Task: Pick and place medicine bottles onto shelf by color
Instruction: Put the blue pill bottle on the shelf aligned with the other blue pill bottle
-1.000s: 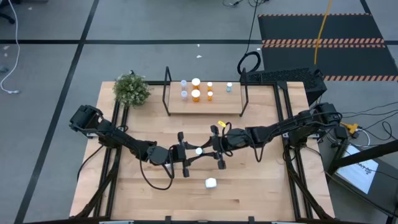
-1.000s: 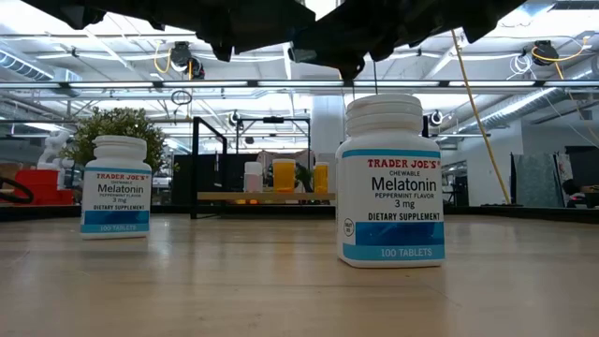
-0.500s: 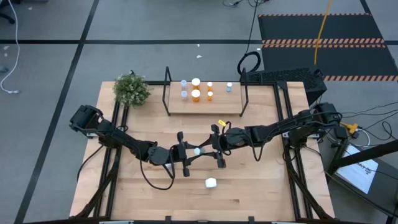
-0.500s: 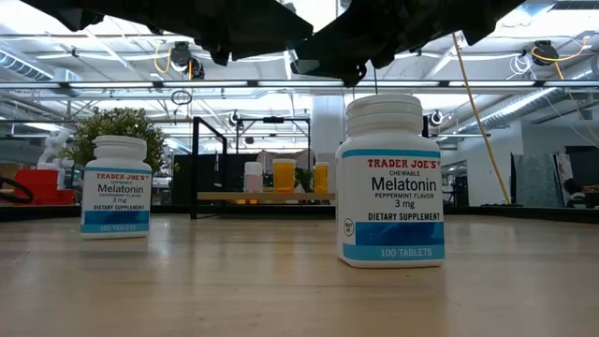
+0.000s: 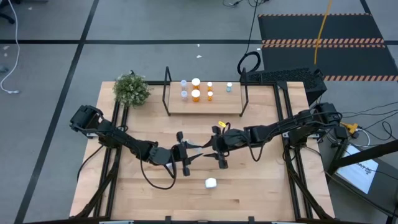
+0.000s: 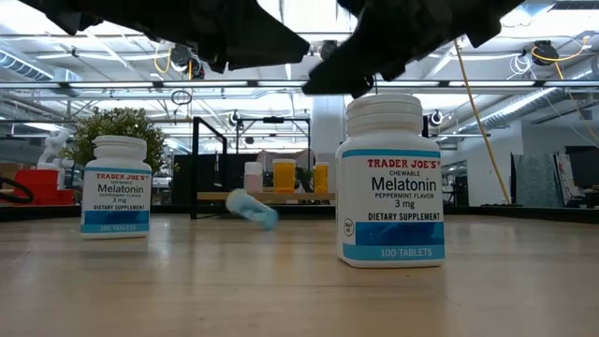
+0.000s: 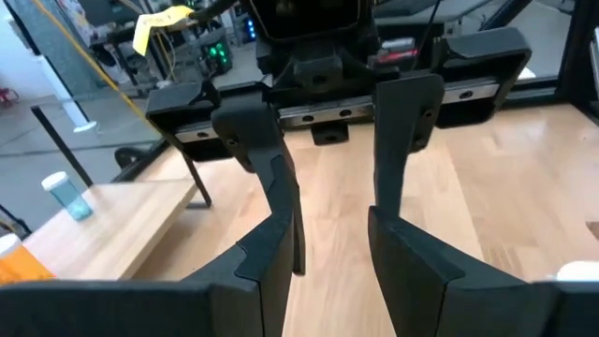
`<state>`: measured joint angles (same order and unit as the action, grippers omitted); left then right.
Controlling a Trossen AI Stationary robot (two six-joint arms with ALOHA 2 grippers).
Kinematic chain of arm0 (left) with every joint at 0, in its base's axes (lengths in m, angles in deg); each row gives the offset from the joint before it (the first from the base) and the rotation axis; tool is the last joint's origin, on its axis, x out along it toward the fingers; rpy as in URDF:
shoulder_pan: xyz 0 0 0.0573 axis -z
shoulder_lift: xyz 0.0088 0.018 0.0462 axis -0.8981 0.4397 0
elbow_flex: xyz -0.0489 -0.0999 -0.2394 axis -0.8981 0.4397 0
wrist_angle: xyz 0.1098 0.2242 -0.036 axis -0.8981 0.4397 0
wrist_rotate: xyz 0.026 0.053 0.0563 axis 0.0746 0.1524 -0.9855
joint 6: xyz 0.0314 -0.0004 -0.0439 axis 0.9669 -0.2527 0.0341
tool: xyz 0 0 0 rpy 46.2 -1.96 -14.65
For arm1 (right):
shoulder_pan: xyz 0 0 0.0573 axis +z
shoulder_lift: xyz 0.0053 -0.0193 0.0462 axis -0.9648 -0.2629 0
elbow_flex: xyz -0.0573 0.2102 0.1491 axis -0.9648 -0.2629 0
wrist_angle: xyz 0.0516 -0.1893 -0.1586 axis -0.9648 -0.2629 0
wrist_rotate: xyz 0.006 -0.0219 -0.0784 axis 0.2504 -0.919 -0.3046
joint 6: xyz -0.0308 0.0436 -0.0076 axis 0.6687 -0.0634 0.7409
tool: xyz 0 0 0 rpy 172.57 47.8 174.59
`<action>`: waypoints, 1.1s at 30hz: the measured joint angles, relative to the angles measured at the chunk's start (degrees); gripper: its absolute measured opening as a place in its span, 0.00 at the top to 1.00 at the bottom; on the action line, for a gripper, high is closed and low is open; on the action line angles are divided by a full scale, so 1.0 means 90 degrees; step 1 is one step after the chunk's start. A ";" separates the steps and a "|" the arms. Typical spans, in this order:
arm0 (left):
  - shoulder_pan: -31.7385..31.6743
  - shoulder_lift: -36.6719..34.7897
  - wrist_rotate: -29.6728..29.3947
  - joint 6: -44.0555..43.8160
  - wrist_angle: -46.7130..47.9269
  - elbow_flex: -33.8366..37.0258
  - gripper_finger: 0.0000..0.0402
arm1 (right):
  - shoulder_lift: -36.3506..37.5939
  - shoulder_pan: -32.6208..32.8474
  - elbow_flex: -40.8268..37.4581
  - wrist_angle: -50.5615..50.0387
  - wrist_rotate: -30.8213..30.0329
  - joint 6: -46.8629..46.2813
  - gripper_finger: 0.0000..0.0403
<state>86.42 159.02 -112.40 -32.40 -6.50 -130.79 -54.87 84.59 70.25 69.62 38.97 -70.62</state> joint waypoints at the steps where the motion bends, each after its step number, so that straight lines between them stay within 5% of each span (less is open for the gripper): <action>1: 0.0002 0.0000 -0.0015 -0.0027 0.0035 0.0000 0.65 | 0.0000 -0.0008 0.0000 -0.0128 0.0000 -0.0045 0.58; 8: -0.0003 -0.0375 -0.0288 -0.0495 0.1020 0.0000 0.65 | 0.0000 -0.0217 0.0000 -0.0584 -0.0056 -0.0252 0.58; 12: -0.0057 -0.1066 -0.0443 -0.1199 0.2156 0.0000 0.65 | -0.0132 -0.0350 0.0000 -0.0172 -0.0771 -0.0587 0.58; 22: 0.0100 -0.1754 -0.1000 -0.2276 0.3636 0.0002 0.65 | -0.1995 -0.0897 0.0861 0.0402 -0.0819 -0.0381 0.58; 33: 0.0172 -0.1683 -0.1148 -0.2560 0.3826 0.0005 0.65 | -0.3155 -0.0974 0.1615 -0.0081 -0.0644 -0.0387 0.53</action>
<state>87.97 143.87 -122.74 -55.44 27.93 -130.75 -83.27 75.82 84.78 68.89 33.18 -74.10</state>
